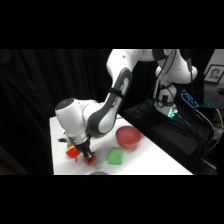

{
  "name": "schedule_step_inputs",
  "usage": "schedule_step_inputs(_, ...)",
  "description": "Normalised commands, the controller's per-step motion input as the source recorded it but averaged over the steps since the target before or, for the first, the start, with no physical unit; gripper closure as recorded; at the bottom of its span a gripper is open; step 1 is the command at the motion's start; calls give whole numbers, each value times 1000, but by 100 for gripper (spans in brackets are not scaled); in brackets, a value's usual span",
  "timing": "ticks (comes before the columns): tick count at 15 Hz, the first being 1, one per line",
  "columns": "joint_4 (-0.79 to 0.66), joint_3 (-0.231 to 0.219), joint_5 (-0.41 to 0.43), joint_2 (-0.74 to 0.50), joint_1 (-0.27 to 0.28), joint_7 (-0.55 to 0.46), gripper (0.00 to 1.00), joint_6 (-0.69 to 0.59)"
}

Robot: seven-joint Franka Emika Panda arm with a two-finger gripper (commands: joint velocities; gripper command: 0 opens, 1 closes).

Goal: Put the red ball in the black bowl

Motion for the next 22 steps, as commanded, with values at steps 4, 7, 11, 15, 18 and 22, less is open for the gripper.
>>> schedule_step_inputs(4, -366, 27, 56, -521, -44, -79, 95, -96)
schedule_step_inputs(7, -362, 21, 83, -497, -67, -108, 95, -130)
schedule_step_inputs(11, -367, -6, 132, -437, -112, -150, 95, -78)
schedule_step_inputs(15, -389, -38, 192, -385, -135, -183, 95, 7)
schedule_step_inputs(18, -378, -58, 216, -339, -140, -193, 95, 53)
schedule_step_inputs(22, -384, -68, 219, -338, -127, -180, 95, 90)
